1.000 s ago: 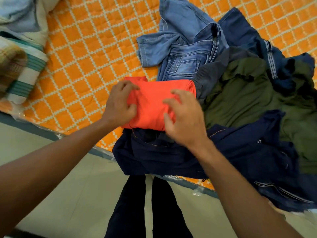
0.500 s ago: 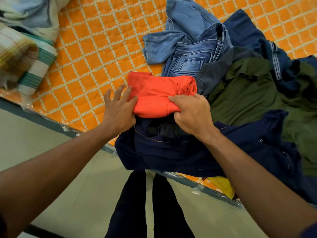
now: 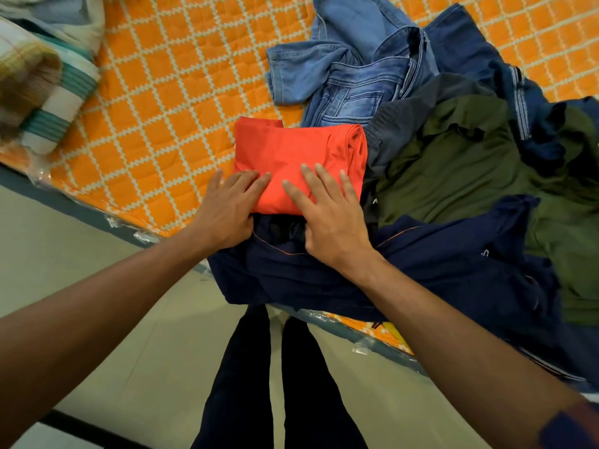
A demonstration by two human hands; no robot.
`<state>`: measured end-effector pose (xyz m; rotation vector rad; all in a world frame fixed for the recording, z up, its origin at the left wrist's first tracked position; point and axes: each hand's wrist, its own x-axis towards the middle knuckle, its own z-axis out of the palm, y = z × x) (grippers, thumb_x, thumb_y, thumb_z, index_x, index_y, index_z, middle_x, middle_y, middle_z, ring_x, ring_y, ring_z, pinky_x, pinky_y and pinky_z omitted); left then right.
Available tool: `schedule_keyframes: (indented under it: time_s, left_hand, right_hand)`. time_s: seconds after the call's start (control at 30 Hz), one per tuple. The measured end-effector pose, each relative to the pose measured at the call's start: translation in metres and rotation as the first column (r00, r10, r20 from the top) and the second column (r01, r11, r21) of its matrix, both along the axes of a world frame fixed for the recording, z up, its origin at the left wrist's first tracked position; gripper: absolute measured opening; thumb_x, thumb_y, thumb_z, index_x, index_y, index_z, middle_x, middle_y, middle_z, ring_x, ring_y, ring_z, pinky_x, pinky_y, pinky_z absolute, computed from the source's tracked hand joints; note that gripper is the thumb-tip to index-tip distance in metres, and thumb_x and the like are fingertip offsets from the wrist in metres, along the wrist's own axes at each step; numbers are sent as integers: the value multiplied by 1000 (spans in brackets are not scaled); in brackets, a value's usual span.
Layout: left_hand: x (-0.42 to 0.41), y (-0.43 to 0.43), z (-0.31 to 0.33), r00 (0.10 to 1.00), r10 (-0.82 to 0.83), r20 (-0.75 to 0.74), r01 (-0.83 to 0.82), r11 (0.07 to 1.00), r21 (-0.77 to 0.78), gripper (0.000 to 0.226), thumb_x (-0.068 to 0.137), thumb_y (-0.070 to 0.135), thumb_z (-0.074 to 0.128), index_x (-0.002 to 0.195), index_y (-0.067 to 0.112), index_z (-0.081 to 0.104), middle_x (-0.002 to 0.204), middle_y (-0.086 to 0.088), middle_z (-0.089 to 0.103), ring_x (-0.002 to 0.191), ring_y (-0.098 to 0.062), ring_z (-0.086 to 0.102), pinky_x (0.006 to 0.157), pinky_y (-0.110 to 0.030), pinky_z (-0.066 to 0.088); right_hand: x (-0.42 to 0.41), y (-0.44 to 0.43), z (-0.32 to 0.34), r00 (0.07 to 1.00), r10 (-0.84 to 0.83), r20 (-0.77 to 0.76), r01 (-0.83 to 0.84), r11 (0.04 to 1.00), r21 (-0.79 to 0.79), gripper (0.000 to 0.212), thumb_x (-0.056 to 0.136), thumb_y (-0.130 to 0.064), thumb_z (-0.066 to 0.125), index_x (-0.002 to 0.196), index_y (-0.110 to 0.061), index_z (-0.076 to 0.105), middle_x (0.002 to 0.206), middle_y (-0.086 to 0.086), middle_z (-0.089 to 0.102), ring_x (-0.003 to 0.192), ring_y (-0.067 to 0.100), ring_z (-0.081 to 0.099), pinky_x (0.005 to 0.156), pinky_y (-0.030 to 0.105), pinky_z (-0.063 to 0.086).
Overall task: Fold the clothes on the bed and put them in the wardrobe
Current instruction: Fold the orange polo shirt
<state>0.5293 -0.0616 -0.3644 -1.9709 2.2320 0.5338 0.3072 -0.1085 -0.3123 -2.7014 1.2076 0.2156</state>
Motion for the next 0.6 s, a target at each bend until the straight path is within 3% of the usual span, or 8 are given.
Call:
schedule_keyframes:
  time_s: [0.1,0.17,0.2,0.27,0.33,0.47,0.53,0.6]
  left_hand:
    - [4,-1,-4,994,74,75,-68,994,-86,59,81,26,54,139,17,53,135,-8,60,122,-34,56,108,-66,25]
    - [9,-9,-1,994,100,53,-92,987,-134,48,80,30,51,126,19,63,122,-5,69,113,-34,61,104,-62,31]
    - [10,-14,4,993,115,21,-110,981,-159,45,81,34,50,119,21,68,116,-3,72,111,-33,63,101,-58,35]
    - [13,-22,22,987,138,-84,-153,963,-223,44,79,41,47,107,23,76,106,0,76,108,-30,65,94,-50,41]
    - [18,-27,45,968,148,-204,-203,938,-282,43,73,32,46,97,19,80,95,-3,78,97,-32,68,80,-42,49]
    - [37,-22,89,880,255,-400,-366,902,-231,30,69,23,48,78,15,75,67,-4,68,65,-31,60,55,-34,43]
    - [55,-13,110,837,274,-474,-405,892,-201,28,72,29,47,74,15,71,60,-2,60,55,-24,54,51,-33,39]
    - [77,-8,128,809,292,-510,-424,891,-162,25,73,33,46,74,19,67,58,2,57,54,-19,53,51,-37,41]
  right_hand:
    - [2,-16,-3,993,-83,85,82,997,8,77,64,-11,63,140,-23,59,137,8,62,121,32,60,98,49,46]
    - [6,-34,9,969,-130,210,131,991,9,62,64,-17,57,125,-22,71,112,5,74,96,35,68,77,43,52]
    - [8,-42,17,966,-146,212,141,989,35,56,67,-19,56,120,-24,73,105,5,76,93,36,69,74,43,53]
    - [12,-58,36,981,-151,123,140,986,93,46,75,-22,55,116,-26,73,107,7,75,101,38,67,78,42,51]
    - [10,-70,53,992,-116,57,107,984,143,41,77,-26,55,115,-26,71,108,9,73,105,40,63,81,43,49]
    - [13,-94,92,976,-132,171,61,930,364,52,67,-30,48,111,-32,75,103,5,76,100,35,65,84,43,53]
    - [25,-106,109,969,-144,199,35,882,469,44,72,-22,58,109,-35,77,99,-1,78,97,26,67,86,41,53]
    - [44,-121,122,976,-117,181,0,840,543,31,73,-18,65,98,-32,78,82,-15,75,85,16,66,77,37,51]
